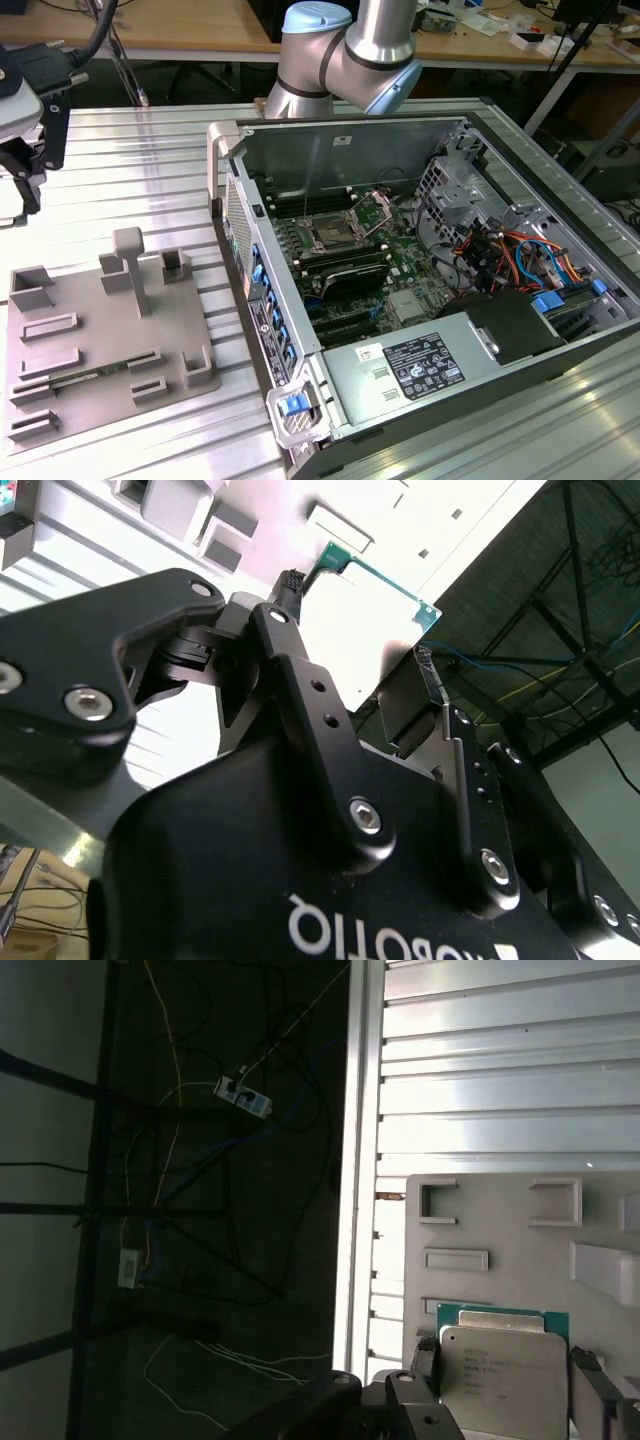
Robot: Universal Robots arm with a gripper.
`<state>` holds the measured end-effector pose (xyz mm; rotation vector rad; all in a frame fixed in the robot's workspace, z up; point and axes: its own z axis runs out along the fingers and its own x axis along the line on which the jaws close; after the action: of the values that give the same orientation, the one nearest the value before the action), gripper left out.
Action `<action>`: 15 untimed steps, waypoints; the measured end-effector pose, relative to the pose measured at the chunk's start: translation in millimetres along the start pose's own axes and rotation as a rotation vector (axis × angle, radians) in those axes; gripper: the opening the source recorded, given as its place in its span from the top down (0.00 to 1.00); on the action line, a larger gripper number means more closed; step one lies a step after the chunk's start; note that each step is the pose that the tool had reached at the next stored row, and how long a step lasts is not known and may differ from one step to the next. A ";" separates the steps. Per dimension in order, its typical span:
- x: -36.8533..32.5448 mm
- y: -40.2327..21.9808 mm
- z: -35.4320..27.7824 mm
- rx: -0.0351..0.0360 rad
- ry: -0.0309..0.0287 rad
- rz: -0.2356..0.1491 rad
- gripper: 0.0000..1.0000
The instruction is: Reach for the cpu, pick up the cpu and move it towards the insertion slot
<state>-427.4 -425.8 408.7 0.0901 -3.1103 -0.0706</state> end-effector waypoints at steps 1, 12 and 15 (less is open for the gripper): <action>-0.1 0.0 -0.4 0.0000 0.0001 0.000 0.45; -0.8 0.2 -4.7 0.0000 0.0002 0.000 0.45; -1.3 0.2 -6.0 0.0000 0.0002 0.000 0.45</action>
<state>-426.0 -425.8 414.7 0.0901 -3.1101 -0.0706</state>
